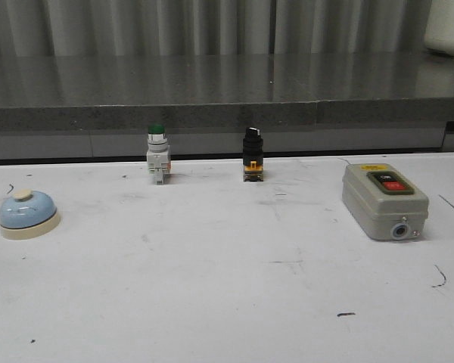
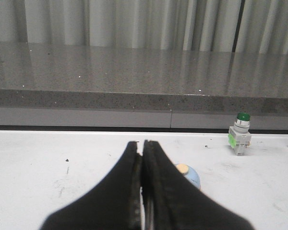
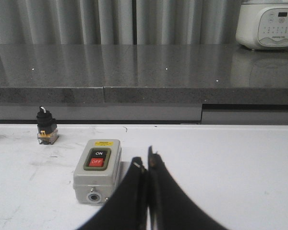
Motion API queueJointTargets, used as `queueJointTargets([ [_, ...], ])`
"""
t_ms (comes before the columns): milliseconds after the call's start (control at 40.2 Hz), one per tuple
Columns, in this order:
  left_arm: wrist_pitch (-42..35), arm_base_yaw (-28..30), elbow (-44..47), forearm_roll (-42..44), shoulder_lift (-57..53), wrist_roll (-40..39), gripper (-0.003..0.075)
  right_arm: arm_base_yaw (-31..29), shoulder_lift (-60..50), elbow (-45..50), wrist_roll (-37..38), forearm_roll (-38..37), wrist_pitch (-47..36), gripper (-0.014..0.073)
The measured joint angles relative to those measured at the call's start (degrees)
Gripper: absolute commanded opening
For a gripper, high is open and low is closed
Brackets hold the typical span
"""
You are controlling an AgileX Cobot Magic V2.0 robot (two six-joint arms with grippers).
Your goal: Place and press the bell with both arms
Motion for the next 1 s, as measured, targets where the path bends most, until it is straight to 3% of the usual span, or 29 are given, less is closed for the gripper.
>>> queueJointTargets([
  [996, -0.58, 0.0, 0.0, 0.0, 0.0, 0.0, -0.002, 0.0, 0.0, 0.0, 0.0, 0.0, -0.95, -0.0069],
])
